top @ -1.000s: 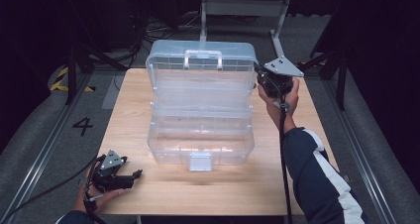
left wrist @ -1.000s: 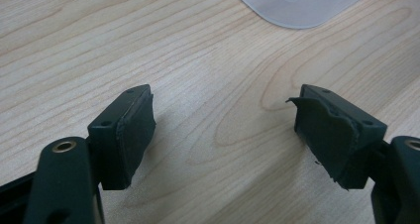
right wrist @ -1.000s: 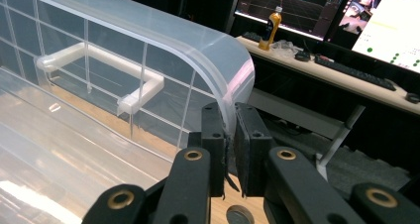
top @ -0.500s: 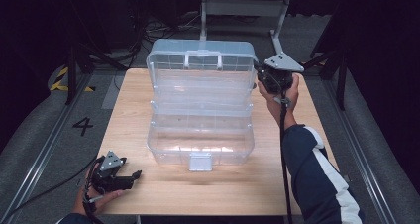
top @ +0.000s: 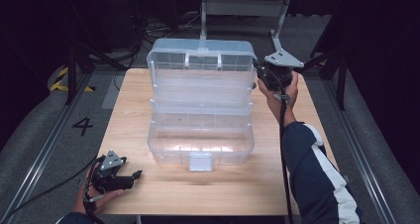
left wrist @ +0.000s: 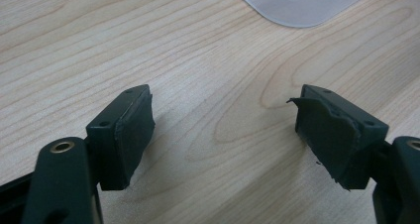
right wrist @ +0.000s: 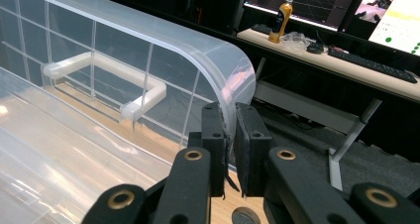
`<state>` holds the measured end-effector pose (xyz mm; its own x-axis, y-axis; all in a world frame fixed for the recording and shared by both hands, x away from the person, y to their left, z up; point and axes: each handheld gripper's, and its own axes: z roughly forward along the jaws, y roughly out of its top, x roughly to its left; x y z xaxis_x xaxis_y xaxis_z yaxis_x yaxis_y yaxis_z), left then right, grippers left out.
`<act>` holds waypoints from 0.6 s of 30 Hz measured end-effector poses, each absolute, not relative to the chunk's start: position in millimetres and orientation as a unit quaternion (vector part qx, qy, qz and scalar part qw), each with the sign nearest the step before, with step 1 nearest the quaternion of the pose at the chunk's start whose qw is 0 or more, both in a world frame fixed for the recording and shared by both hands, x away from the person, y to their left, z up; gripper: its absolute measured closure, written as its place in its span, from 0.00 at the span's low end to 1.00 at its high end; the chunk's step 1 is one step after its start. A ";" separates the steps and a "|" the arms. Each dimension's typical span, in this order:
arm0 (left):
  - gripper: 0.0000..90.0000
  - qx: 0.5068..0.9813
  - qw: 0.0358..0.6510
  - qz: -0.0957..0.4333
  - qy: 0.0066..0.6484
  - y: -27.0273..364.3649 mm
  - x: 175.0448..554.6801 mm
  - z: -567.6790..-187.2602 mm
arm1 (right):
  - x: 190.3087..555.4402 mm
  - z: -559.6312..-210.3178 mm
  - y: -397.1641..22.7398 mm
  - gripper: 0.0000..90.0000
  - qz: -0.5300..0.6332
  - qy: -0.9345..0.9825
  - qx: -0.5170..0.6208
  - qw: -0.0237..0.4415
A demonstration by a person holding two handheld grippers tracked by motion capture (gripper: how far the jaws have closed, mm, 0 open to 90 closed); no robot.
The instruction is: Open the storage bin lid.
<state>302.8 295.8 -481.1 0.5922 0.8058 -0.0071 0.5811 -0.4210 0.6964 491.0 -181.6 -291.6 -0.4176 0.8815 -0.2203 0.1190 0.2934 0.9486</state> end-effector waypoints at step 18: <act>0.25 0.825 0.336 0.170 0.421 295.3 303.3 -481.2 | 515.0 -292.8 -181.2 0.94 0.479 0.694 0.379 0.383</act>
<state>303.3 295.3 -481.2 0.5883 0.8086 -0.0018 0.5802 -0.4205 0.6976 515.0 -181.2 -292.8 -0.4202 0.8917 -0.1682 0.1591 0.2548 0.9538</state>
